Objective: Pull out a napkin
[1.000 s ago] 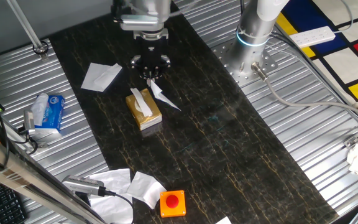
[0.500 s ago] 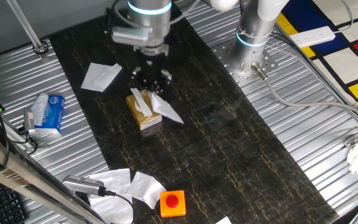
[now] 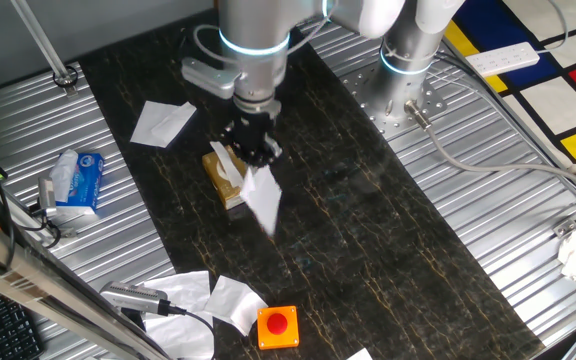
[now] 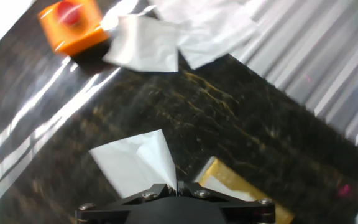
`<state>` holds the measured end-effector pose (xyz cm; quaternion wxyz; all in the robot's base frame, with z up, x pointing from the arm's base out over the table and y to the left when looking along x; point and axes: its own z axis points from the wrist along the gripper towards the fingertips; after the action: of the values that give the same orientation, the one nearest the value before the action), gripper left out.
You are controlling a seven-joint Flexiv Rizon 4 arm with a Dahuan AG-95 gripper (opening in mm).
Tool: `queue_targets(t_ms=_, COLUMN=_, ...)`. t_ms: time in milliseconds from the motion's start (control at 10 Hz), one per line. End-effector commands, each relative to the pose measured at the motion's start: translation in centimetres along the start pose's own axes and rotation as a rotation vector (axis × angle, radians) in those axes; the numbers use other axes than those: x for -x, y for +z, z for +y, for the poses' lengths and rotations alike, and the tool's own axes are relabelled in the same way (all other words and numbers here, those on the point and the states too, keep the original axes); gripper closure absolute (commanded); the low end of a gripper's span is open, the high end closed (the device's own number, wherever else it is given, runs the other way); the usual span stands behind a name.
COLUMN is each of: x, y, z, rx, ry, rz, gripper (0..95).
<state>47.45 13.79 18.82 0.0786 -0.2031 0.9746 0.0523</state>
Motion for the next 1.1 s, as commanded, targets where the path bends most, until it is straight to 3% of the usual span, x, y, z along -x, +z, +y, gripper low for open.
queue_targets(t_ms=100, x=0.9, y=1.7, z=3.0, rx=0.03, ry=0.42, rz=0.035, gripper=95.0)
queue_targets(t_ms=300, x=2.1, y=1.8, z=5.0, rx=0.002, ry=0.464, rz=0.084, gripper=95.0)
queue_targets(t_ms=500, x=3.1, y=1.6, z=6.5, rx=0.01, ry=0.512, rz=0.154, gripper=95.0)
queue_targets(t_ms=600, x=3.1, y=1.7, z=6.7, rx=0.021, ry=0.503, rz=0.166, gripper=95.0)
queue_targets(t_ms=700, x=3.1, y=1.9, z=7.0, rx=0.032, ry=0.485, rz=0.154, gripper=95.0)
queue_targets(t_ms=900, x=3.1, y=3.2, z=6.9, rx=0.023, ry=0.458, rz=0.17, gripper=95.0)
queue_targets(t_ms=1000, x=3.1, y=4.2, z=6.9, rx=0.011, ry=0.472, rz=0.184, gripper=95.0)
queue_targets(t_ms=1100, x=3.1, y=4.6, z=7.1, rx=-0.021, ry=0.462, rz=0.181, gripper=95.0)
